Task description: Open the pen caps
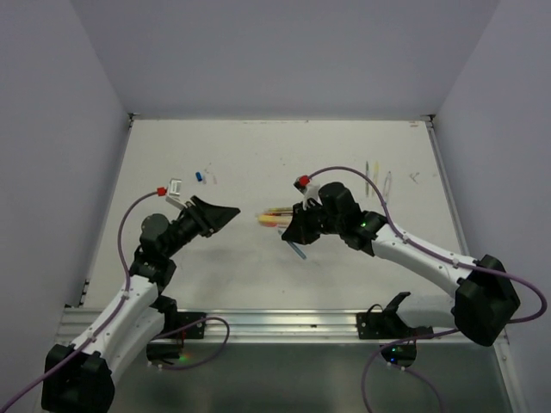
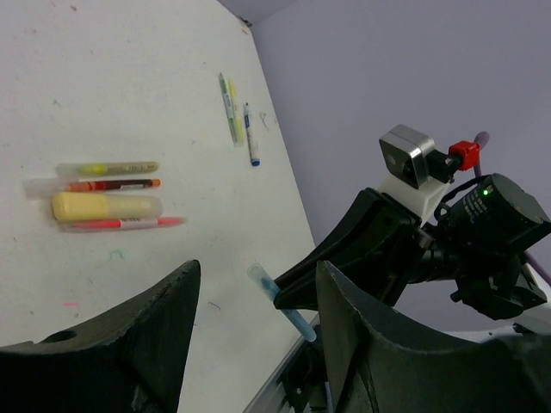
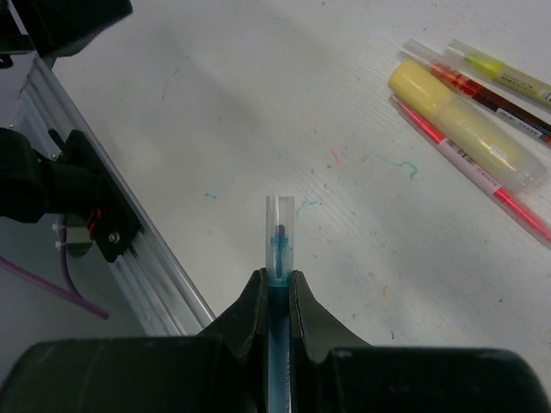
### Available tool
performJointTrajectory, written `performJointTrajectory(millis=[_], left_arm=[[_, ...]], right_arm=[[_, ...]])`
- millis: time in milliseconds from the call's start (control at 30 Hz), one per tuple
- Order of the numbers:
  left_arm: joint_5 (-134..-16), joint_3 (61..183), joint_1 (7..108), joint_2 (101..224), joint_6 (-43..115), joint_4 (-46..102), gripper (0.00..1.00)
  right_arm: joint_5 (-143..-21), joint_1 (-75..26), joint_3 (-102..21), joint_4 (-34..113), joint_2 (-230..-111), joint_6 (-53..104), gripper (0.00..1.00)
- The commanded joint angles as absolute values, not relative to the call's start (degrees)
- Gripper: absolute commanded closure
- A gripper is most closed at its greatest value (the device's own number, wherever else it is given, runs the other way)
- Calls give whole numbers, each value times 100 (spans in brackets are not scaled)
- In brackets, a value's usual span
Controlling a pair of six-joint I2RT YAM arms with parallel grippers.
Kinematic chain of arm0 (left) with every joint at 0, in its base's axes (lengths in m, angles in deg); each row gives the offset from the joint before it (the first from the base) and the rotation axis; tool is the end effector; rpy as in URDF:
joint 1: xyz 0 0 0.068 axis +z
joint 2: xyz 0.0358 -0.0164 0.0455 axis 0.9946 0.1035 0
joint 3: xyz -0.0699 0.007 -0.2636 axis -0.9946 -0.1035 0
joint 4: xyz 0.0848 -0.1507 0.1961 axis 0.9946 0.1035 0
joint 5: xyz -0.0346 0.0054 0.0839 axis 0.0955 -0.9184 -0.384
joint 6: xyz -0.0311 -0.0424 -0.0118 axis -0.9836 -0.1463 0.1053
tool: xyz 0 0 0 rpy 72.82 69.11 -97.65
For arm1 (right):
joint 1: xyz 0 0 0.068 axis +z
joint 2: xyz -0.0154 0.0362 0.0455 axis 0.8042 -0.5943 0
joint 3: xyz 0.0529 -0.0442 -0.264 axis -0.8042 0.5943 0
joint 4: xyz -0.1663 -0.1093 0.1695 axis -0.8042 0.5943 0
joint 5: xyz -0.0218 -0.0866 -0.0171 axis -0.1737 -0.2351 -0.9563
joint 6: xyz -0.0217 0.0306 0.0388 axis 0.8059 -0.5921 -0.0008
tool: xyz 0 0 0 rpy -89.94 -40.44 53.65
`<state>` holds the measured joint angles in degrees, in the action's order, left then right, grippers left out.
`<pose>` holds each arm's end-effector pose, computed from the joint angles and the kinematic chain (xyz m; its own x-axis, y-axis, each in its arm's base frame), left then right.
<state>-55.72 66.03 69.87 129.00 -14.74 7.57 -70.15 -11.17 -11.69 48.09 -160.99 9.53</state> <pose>0.1668 -0.0592 0.2324 -0.6141 -0.6508 -0.4465 0.2668 0.3612 -0.8935 0.1942 0.1932 0.2533 -0.7127 -0.1514 -0.6850 -0.6096 0.6167 0.4980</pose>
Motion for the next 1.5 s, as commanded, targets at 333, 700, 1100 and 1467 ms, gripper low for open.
performJointTrajectory(millis=[333,700,1100,1467], left_arm=[[-6323,6908,5727,13489,-1831,380,41],[-7035,7136,4882,14210,-1990,-420,41],[-7027,7233,4767,14720,-2007,-728,49],[-6992,7277,4767,14861,-2025,-860,86]], right_arm=[[-6707,-1082,-1501,3970,-15739,531,100],[-6417,-1082,-1659,3925,-15958,540,100],[-6320,-1064,-1439,3486,-16107,435,100],[-6391,-994,-1448,3460,-16257,461,100]])
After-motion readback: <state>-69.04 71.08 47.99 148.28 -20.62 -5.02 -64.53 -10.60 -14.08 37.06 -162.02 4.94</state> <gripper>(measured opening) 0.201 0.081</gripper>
